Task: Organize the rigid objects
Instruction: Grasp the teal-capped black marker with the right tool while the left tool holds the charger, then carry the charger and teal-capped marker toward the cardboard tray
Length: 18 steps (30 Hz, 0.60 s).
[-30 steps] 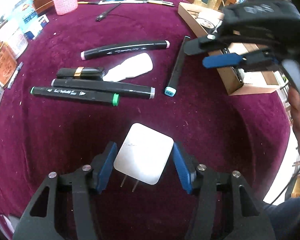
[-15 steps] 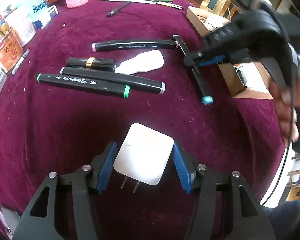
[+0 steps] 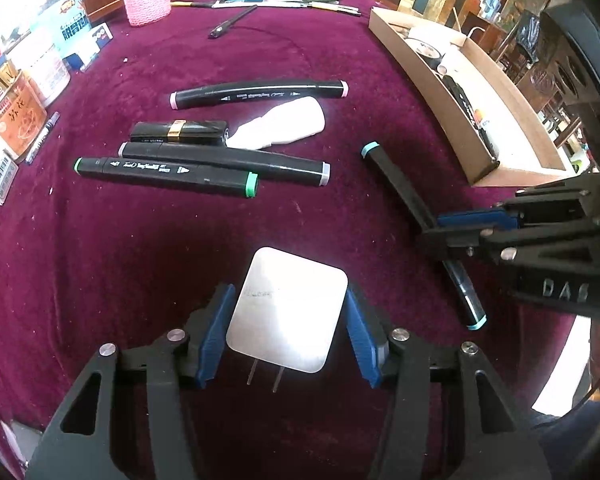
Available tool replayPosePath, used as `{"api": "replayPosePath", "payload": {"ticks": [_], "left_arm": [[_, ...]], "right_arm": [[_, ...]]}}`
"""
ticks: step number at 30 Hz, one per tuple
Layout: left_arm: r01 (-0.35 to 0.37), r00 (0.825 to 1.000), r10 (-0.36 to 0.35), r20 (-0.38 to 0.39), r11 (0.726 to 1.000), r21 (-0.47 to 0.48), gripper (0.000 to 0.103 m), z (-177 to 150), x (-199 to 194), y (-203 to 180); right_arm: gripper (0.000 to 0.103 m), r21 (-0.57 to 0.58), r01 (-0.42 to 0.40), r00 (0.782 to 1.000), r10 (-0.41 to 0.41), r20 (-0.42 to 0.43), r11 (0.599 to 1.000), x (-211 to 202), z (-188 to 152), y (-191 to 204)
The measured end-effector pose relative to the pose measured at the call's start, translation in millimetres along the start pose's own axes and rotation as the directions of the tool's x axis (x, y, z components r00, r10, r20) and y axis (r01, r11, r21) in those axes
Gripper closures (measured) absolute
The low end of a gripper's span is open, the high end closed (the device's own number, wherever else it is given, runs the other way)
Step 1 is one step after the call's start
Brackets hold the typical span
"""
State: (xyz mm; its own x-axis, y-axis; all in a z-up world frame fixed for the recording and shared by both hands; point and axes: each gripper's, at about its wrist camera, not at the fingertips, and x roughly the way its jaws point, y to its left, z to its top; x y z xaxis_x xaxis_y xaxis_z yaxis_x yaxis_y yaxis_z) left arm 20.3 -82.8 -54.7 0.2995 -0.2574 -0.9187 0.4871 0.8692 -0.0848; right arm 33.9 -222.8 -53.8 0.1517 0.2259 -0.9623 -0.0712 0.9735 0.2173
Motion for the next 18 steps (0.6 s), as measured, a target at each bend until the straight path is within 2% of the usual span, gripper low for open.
{"api": "replayPosePath", "payload": {"ticks": [5, 10, 18], "left_arm": [[-0.01, 1.0, 0.01, 0.007, 1.0, -0.001, 0.05, 1.9, 2.3, 0.8], [-0.027, 1.0, 0.027, 0.011, 1.0, 0.004, 0.05, 0.5, 2.4, -1.9], [-0.069, 0.997, 0.068, 0.049, 0.997, 0.023, 0.051, -3.0, 3.1, -7.3]], "right_arm": [[0.089, -0.011, 0.008, 1.0, -0.008, 0.016, 1.0, 1.9, 2.0, -0.6], [0.089, -0.044, 0.05, 0.998, -0.049, 0.036, 0.998, 2.4, -1.3, 5.4], [0.089, -0.052, 0.041, 0.998, -0.038, 0.05, 0.998, 1.5, -4.5, 3.2]]}}
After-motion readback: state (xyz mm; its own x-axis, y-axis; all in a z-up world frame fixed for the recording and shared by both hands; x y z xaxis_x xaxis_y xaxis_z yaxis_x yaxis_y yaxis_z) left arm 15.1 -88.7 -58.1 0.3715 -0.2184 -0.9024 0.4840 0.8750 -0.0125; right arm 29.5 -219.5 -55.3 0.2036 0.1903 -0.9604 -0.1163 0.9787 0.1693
